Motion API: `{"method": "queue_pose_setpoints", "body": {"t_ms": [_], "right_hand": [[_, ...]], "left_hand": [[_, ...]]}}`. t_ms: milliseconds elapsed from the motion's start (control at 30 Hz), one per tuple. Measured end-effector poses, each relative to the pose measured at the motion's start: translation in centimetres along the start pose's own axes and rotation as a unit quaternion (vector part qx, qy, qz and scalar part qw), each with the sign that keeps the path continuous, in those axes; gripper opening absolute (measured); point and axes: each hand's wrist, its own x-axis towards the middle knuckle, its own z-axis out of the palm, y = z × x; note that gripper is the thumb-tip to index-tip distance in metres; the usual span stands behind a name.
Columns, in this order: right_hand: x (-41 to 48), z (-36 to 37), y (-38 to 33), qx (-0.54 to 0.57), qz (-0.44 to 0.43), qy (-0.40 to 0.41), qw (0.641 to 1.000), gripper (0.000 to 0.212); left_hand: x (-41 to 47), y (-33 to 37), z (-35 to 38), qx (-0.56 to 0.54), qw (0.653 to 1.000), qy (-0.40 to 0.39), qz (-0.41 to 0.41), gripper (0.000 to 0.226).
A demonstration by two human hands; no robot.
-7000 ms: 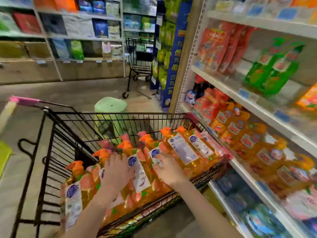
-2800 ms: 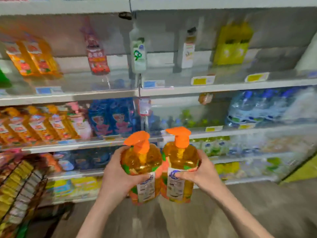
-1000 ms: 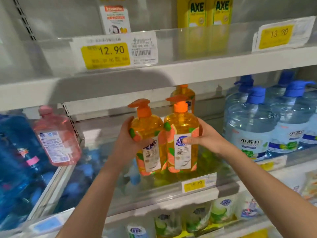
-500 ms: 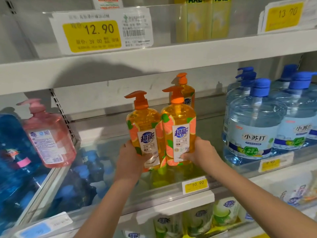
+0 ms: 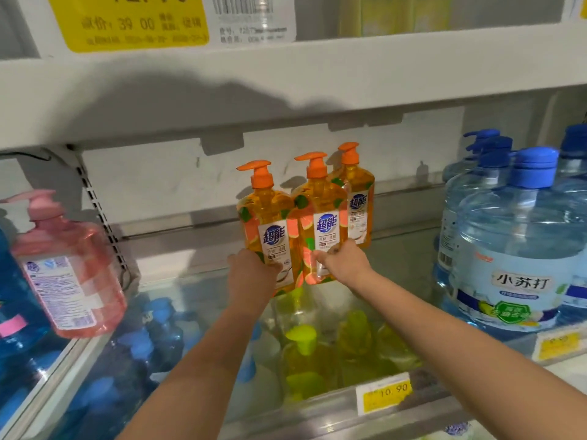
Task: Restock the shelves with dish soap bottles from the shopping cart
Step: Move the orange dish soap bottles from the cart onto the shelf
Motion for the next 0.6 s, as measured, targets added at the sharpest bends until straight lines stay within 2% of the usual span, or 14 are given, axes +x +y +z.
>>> {"method": "queue_pose_setpoints", "body": {"t_ms": [133,200,300,433,600], "right_hand": [[2.3,1.2,0.1,0.012,0.015,0.020,1.000,0.056],[3.0,1.6,0.2,0.066,0.008,0.010,0.998,0.061],[3.7,2.2,0.2,0.129,-0.017,-0.026,0.991,0.053],[4.1,2.4,0.2,0.136,-0.017,-0.080,0.987,0.084],[3.8,3.0,0.1,0.102,-0.029,-0.080,0.991,0.099]], "left_hand": [[1.6,0.5,1.1,0.006,1.000,0.027,-0.002,0.035],[2.2,0.9,1.5,0.006,0.999,0.038,-0.014,0.037],[3.1,0.8,2.1,-0.008,0.998,0.047,-0.032,0.036],[3.9,0.2,2.9,-0.082,0.995,0.034,-0.044,0.036],[3.5,-0.7,3.2,-0.218,0.976,-0.009,-0.010,0.042]]}}
